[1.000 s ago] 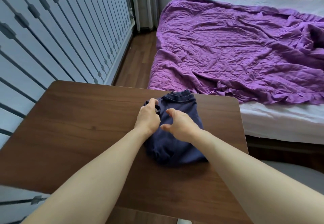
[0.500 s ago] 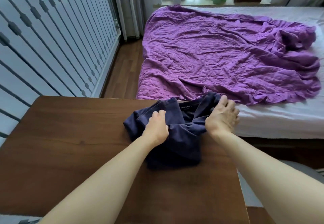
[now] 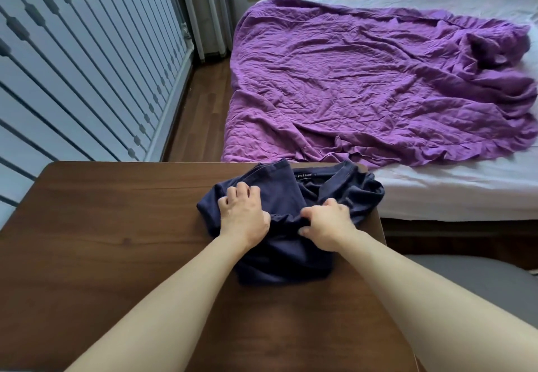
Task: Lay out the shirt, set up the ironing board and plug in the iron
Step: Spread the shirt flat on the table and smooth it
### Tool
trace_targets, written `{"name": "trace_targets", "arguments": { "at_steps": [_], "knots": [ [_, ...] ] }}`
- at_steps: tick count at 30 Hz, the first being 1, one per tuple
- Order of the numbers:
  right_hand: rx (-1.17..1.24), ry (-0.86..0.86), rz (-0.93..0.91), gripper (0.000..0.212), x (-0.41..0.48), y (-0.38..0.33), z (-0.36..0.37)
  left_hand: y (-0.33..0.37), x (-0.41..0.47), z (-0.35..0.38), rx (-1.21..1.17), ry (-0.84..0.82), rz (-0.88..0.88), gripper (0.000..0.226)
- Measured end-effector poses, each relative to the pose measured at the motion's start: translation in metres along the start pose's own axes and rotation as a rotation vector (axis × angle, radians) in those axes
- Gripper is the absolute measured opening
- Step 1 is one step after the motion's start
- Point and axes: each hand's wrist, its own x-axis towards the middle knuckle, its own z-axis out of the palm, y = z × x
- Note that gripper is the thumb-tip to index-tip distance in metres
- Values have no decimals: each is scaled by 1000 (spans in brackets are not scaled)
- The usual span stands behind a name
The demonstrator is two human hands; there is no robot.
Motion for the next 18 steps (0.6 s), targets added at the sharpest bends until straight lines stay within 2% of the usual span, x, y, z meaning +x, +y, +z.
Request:
{"name": "trace_targets", "arguments": {
  "at_steps": [3,6,8,10,12,18],
  "knots": [
    [-75,111,321,34,0,14,-10,-4,-2,-5,-187,-133,-59,56],
    [-178,73,468,36,-2,27,-16,-6,-4,0,-176,-319,-16,94],
    [-190,80,407,39,-1,28,-16,-5,-3,7,-61,-362,-3,101],
    [-103,109,261,44,4,24,-13,-5,2,8,-9,-375,-45,87],
    [51,101,144,49,8,14,-11,-8,8,5,-14,-391,-96,73],
    [479,-49,26,74,19,-6,-5,-34,21,0,35,-340,-242,61]
  ]
}}
